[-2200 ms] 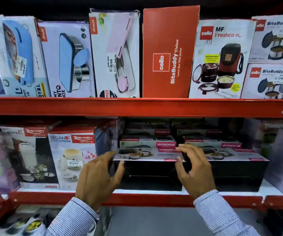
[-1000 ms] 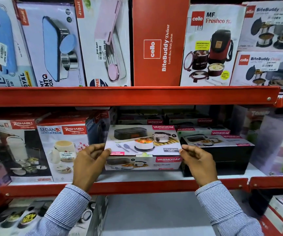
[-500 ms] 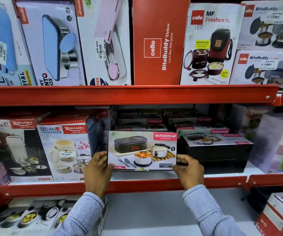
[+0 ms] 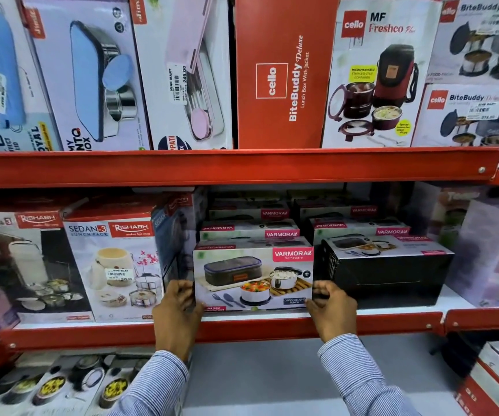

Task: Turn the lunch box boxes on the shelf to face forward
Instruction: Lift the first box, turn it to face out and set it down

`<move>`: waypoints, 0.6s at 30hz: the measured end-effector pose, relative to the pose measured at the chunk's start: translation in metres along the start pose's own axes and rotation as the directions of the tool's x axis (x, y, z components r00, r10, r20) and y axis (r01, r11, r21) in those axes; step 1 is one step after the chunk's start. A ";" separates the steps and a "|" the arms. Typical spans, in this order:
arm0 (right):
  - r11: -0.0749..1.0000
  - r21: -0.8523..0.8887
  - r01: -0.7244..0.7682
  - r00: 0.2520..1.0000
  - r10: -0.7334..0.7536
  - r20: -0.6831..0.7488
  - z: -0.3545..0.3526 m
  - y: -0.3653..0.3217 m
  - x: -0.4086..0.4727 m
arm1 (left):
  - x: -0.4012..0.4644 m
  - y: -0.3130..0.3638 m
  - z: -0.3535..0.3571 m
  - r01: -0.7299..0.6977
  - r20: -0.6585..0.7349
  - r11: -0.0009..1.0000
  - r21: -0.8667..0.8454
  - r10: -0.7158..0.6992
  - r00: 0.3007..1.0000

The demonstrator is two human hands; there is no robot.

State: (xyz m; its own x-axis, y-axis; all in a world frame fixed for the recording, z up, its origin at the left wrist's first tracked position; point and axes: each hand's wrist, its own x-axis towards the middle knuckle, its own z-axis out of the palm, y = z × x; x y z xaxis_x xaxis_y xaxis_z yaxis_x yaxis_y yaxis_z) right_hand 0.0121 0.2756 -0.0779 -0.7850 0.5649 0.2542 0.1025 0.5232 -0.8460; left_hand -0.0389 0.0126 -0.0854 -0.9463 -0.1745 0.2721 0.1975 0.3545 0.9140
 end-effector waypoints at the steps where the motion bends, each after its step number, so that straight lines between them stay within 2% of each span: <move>1: 1.000 -0.003 -0.003 1.000 0.003 0.000 0.001 0.001 0.001 | -0.001 0.000 0.000 -0.004 0.000 1.000 0.005 0.004 1.000; 5: 0.999 -0.042 -0.006 1.000 0.006 -0.003 0.003 0.007 0.001 | -0.005 0.001 -0.003 -0.057 -0.008 0.997 0.057 0.057 0.998; 10: 0.995 -0.063 0.080 0.996 -0.082 -0.032 0.002 0.013 -0.007 | -0.014 0.000 -0.007 -0.139 0.005 0.980 0.146 0.140 0.990; 13: 0.982 -0.116 0.149 0.980 -0.162 -0.112 -0.008 0.016 -0.016 | -0.027 0.004 -0.009 -0.210 -0.044 0.953 0.217 0.224 0.973; 15: 0.942 -0.238 0.235 0.938 -0.284 -0.199 -0.019 0.014 -0.022 | -0.034 0.009 -0.009 -0.346 -0.053 0.899 0.267 0.372 0.927; 18: 0.814 -0.427 0.394 0.819 -0.522 -0.239 -0.038 0.009 -0.024 | -0.042 0.019 -0.001 -0.581 0.032 0.715 0.389 0.620 0.784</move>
State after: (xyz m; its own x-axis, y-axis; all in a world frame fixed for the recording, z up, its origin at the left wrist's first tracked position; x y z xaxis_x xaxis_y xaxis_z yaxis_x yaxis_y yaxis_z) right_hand 0.0548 0.2906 -0.0738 -0.5508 0.3421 0.7613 0.0354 0.9209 -0.3882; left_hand 0.0051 0.0261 -0.0788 -0.6275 0.1124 0.7704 0.5917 0.7120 0.3780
